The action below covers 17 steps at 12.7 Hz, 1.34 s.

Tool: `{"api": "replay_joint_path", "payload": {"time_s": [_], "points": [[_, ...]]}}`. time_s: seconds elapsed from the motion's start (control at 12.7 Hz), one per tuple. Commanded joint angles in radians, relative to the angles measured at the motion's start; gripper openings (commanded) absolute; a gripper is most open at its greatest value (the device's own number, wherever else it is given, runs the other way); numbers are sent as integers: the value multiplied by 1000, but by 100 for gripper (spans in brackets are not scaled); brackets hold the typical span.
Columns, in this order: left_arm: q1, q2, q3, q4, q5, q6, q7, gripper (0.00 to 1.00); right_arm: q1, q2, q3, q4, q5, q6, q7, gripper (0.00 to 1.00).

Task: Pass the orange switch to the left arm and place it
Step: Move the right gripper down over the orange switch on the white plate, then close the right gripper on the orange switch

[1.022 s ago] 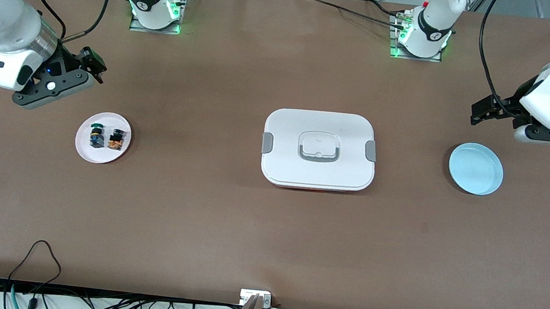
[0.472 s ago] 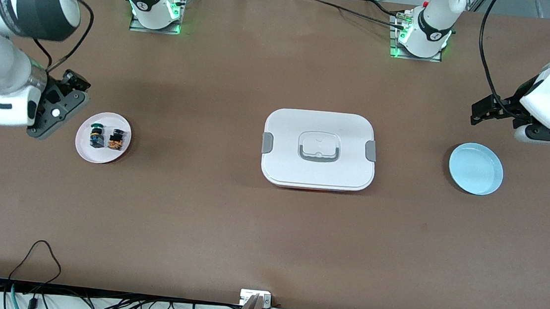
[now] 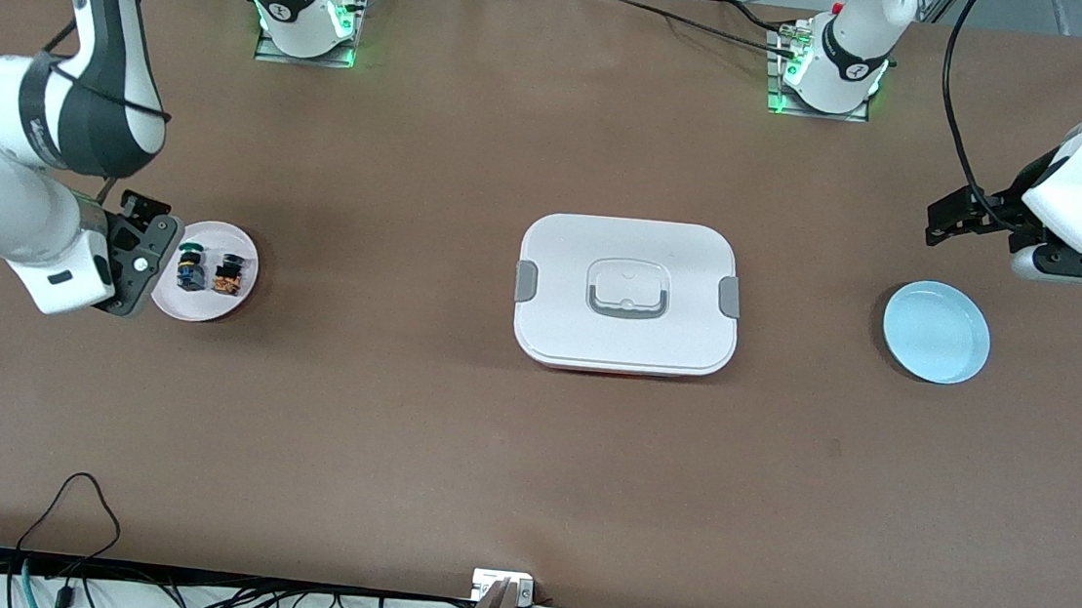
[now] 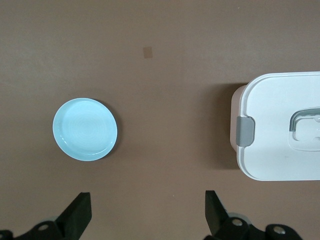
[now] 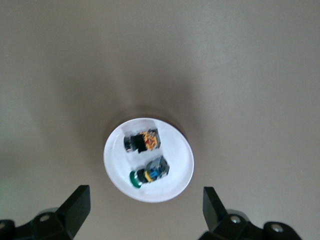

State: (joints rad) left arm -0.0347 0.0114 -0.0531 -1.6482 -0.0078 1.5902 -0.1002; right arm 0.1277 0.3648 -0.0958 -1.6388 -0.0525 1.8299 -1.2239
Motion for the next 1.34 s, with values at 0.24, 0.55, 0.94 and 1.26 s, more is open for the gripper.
{"api": "replay_joint_path", "payload": {"time_s": [0.24,0.55,0.94,1.26], "points": [[-13,15,-7,36,20,-22,-12,100,-40,-14,8,-289,43,343,-49,100],[-13,15,-7,36,20,-22,-12,100,-37,17,13,-439,66,574,-51,100],[-13,13,-8,38,19,-26,-12,100,-36,23,16,-489,66,620,-94,100],[-14,13,-10,39,20,-33,-10,100,-43,32,16,-515,68,660,-128,100]]}}
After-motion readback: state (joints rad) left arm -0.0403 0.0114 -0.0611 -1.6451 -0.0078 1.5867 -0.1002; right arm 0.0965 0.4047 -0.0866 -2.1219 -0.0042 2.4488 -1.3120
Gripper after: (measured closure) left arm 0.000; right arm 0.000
